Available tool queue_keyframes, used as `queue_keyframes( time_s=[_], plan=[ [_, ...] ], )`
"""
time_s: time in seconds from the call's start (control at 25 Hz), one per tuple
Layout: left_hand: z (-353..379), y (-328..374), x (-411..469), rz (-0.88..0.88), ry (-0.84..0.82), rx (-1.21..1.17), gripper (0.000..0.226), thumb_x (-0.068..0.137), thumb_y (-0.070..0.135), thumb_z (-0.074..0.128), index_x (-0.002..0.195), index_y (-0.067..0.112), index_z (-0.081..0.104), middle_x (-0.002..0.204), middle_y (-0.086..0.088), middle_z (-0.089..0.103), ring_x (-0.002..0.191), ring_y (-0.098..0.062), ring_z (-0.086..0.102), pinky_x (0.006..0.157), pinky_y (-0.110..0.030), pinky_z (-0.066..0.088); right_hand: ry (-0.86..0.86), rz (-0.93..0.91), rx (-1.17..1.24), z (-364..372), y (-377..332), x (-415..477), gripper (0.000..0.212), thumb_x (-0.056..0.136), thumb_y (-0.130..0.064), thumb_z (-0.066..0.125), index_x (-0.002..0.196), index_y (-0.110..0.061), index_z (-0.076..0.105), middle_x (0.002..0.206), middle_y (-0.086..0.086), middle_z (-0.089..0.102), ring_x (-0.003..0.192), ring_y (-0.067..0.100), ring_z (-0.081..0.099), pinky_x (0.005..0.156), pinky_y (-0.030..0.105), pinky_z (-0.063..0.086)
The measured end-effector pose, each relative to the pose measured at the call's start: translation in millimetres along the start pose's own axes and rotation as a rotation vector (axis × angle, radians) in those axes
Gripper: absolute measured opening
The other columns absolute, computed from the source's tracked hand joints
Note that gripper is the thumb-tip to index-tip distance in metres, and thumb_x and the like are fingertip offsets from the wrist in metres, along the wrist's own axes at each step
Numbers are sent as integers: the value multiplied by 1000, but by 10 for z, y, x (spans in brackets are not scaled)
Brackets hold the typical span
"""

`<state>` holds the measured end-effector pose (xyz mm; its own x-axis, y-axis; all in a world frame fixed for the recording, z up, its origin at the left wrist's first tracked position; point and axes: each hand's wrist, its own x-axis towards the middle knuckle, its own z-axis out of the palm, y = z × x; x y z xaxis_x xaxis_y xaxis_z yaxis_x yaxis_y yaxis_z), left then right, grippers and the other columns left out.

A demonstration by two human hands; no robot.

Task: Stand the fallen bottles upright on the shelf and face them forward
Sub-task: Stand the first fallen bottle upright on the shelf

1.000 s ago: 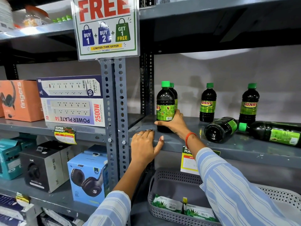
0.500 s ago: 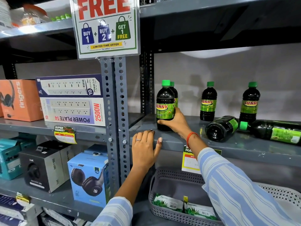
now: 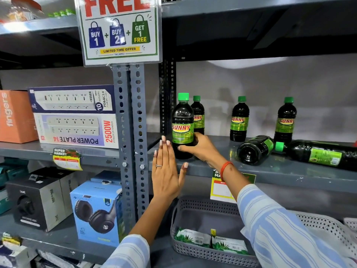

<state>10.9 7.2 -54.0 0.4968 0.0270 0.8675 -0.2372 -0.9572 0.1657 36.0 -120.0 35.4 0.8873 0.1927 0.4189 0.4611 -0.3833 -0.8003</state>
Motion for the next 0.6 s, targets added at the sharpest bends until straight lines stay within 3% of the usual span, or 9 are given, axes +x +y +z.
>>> queue_keyframes(
  time_s=[0.16, 0.32, 0.4, 0.48, 0.56, 0.6],
  plan=[
    [-33, 92, -40, 5, -23, 30, 74, 94, 56, 6, 147, 4, 2, 156, -15, 3, 145, -22, 0, 118, -42, 3, 7, -32, 10, -44, -111, -193, 61, 74, -31, 76, 127, -13, 51, 129, 6, 61, 117, 17, 56, 100, 31, 44],
    [-28, 395, -43, 145, -73, -1, 69, 95, 55, 7, 149, 12, 11, 157, -9, 9, 145, -18, 5, 118, -39, 2, 370, -263, -149, -407, -250, -452, 40, 85, -27, 63, 119, -7, 58, 118, 12, 62, 107, 21, 59, 95, 34, 49],
    [-12, 608, -21, 207, -91, -67, 68, 95, 55, 9, 146, 13, 25, 154, -9, 25, 143, -19, 19, 117, -37, 9, 511, -281, -312, -716, -253, -523, 34, 85, -27, 60, 112, -7, 61, 113, 14, 60, 107, 29, 56, 93, 37, 44],
    [-17, 818, 23, 211, -115, -137, 69, 95, 55, 14, 130, 10, 53, 134, -12, 56, 127, -23, 49, 110, -38, 27, 556, -150, -514, -1096, -197, -572, 38, 84, -29, 59, 112, -4, 61, 116, 19, 56, 113, 36, 48, 96, 36, 35],
    [-45, 996, 83, 171, -116, -144, 65, 92, 55, 24, 99, 10, 69, 99, -11, 73, 94, -27, 66, 83, -36, 47, 472, 124, -661, -1416, -69, -598, 48, 84, -36, 60, 116, 1, 57, 122, 25, 54, 117, 39, 46, 99, 39, 35],
    [-56, 1066, 106, 158, -135, -107, 63, 90, 56, 26, 87, 11, 69, 87, -9, 73, 82, -28, 67, 69, -33, 47, 394, 289, -601, -1513, 1, -580, 53, 83, -42, 61, 115, 0, 57, 123, 25, 55, 114, 40, 50, 96, 42, 44]
  ],
)
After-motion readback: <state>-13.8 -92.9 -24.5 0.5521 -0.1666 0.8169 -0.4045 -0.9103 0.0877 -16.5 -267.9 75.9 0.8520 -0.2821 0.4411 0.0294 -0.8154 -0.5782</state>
